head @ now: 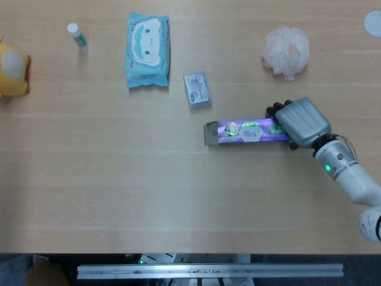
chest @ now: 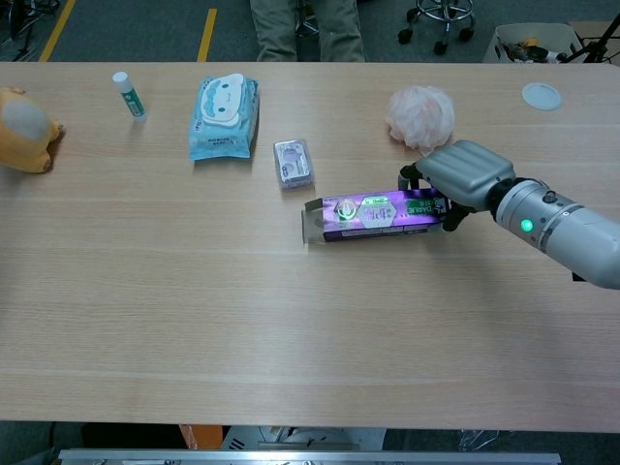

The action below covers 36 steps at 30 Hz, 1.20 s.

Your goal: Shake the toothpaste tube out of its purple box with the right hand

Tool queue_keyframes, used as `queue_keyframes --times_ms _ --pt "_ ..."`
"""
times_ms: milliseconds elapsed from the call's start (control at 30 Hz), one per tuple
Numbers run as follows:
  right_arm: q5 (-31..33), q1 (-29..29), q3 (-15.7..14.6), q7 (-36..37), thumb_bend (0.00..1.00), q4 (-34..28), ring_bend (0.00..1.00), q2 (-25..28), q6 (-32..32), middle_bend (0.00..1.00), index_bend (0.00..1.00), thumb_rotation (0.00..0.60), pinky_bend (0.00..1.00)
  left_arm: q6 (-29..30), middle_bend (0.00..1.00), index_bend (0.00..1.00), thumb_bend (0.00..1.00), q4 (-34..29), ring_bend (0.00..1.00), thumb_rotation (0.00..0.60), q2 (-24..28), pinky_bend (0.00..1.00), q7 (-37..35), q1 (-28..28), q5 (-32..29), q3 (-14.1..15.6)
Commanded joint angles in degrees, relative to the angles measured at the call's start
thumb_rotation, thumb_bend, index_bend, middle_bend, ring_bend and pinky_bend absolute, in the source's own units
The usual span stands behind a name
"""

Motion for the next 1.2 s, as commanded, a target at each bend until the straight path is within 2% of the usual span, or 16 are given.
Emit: queue_keyframes --times_ms 33,200,367,567,800,933,1200 --pt "-0.78 0.88 0.82 -0.64 0.25 -1.47 0.45 1.82 0.72 0.40 0.53 0.600 0.67 0.23 0.09 0.07 0.25 0.05 0.16 0.600 0.09 0.17 -0.16 0.11 0.10 0.00" --pt "-0.18 3.58 3.59 -1.94 0.24 -5.83 0.45 6.62 0.09 0.40 0.53 0.600 0.67 0.57 0.09 0.07 0.25 0.22 0.16 0.600 0.13 0.17 -0.52 0.36 0.05 0.01" --pt "2.73 7.81 5.16 -3.45 0.24 -9.51 0.45 11.78 -4.98 0.40 0.53 0.600 0.67 0.62 0.09 0.07 0.25 0.34 0.16 0.600 0.09 0.17 -0.71 0.51 -0.14 0.02" --pt "7.43 12.82 2.67 -9.53 0.24 -11.66 0.45 14.99 -9.53 0.40 0.53 0.600 0.67 0.42 0.09 0.07 0.25 0.45 0.16 0.600 0.09 0.17 -0.79 0.42 -0.10 0.00" --pt "12.78 15.77 -0.54 -13.13 0.24 -12.46 0.45 16.10 -9.08 0.40 0.53 0.600 0.67 -0.31 0.09 0.07 0.25 0.55 0.16 0.600 0.01 0.17 -0.66 0.10 -0.16 0.07" --pt "14.06 16.24 -0.78 -12.51 0.24 -13.11 0.45 16.88 -7.16 0.40 0.53 0.600 0.67 -0.53 0.09 0.07 0.25 0.64 0.16 0.600 -0.10 0.17 -0.60 0.00 -0.40 -0.02" --pt "11.82 15.10 -0.99 -8.42 0.24 -13.91 0.45 18.25 -3.89 0.40 0.53 0.600 0.67 -0.76 0.09 0.07 0.25 0.51 0.16 0.600 -0.32 0.17 -0.11 -0.22 -0.41 -0.11"
